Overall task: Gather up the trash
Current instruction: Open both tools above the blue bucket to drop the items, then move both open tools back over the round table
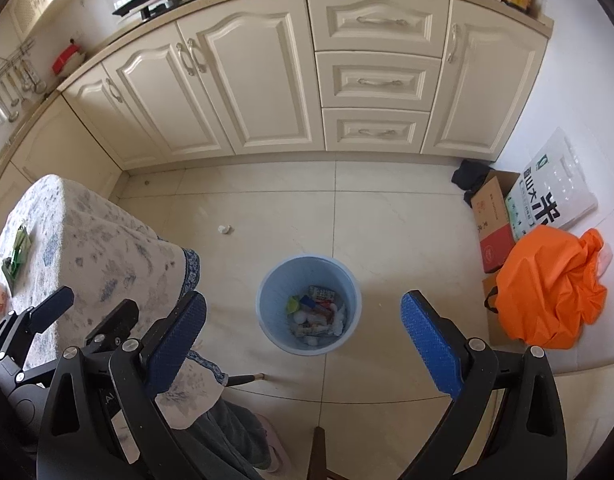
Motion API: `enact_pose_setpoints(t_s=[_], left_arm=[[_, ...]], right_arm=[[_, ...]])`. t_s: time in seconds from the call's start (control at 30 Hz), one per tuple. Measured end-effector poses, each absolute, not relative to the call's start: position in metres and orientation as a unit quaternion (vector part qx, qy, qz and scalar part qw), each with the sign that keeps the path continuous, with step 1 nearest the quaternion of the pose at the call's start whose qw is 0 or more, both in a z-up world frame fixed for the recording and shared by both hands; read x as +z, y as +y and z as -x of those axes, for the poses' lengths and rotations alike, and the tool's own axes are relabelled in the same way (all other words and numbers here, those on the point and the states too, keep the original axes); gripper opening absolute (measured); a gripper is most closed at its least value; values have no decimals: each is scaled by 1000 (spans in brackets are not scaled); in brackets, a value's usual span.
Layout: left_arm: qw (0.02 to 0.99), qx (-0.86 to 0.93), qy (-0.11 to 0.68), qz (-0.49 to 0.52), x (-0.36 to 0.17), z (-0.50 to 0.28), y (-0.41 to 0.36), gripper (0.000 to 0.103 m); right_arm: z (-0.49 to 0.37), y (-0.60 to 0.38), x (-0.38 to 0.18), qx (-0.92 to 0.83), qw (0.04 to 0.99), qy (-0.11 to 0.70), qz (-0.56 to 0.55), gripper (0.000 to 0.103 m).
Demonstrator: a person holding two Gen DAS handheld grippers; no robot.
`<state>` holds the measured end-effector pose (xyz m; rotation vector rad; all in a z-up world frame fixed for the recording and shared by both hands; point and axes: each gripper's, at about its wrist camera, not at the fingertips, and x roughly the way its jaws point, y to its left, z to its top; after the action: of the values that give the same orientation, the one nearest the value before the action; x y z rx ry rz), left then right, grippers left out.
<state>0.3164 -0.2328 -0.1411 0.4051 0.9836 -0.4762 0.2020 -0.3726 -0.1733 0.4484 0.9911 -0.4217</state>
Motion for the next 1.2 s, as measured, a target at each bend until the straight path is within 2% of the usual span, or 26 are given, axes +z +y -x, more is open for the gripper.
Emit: enact_pose_setpoints(t_s=[0.77, 1.2], left_arm=[[881, -211, 404, -128, -63, -260, -124, 77], [908, -138, 389, -79, -39, -239, -39, 80]], right_arm=[[-180, -318, -111, -156, 880, 409, -183, 99], [-196, -257, -97, -88, 897, 409, -144, 99]])
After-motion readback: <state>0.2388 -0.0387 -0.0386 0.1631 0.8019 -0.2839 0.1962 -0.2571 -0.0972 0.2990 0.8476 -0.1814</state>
